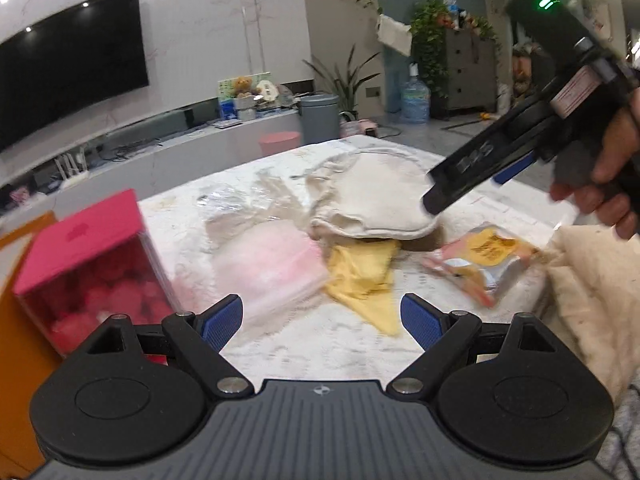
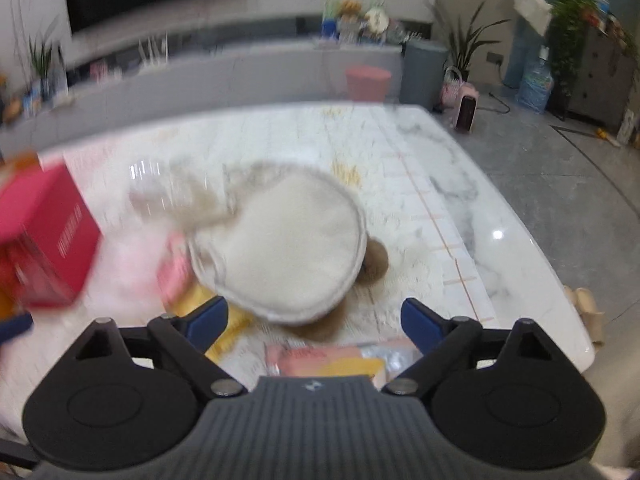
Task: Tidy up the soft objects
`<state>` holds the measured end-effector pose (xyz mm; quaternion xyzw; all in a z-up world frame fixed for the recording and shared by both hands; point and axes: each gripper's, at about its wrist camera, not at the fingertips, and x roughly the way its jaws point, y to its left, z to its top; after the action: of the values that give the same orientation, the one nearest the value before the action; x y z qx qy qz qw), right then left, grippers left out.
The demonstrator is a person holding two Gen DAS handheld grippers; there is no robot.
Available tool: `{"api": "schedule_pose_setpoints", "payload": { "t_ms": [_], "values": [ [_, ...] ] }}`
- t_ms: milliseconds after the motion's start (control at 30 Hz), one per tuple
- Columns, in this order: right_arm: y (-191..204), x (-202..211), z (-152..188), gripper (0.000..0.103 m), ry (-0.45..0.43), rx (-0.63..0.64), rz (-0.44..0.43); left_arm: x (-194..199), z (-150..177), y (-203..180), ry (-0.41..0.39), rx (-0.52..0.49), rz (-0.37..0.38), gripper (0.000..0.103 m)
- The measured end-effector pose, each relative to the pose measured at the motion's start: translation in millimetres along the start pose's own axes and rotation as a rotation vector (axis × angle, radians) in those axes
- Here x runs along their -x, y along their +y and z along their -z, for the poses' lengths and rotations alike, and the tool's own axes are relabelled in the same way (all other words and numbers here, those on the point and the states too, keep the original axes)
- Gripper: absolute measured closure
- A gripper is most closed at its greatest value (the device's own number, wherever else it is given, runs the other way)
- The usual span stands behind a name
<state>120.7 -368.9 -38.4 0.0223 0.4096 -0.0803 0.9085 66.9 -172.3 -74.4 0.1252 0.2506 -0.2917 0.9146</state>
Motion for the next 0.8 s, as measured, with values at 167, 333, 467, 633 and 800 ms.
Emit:
{"api": "schedule_pose_setpoints", "payload": {
  "t_ms": [167, 333, 467, 633, 800],
  "values": [
    [-0.8, -28.2, 12.7, 0.006, 0.178, 0.035, 0.174, 3.6, 7.7, -2.2, 0.011, 0.029, 0.040, 0.000],
    [-23.7, -50.3, 17.0, 0.003, 0.270, -0.111, 0.195, 7.9, 12.6, -3.3, 0.026, 0.027, 0.046, 0.000],
    [-22.9, -58.6, 12.9, 0.003, 0.272, -0.147, 0.132, 16.2, 14.6, -3.1, 0.020, 0.018, 0.046, 0.000],
    [-8.0, -73.1, 14.4, 0.002, 0.317, -0.099, 0.121, 18.0, 15.2, -4.0, 0.025, 0.017, 0.017, 0.000],
    [10.1, -71.0, 18.2, 0.002, 0.314, 0.021, 0.132, 25.2, 16.4, 1.7, 0.021, 0.046, 0.005, 0.000]
  ]
}}
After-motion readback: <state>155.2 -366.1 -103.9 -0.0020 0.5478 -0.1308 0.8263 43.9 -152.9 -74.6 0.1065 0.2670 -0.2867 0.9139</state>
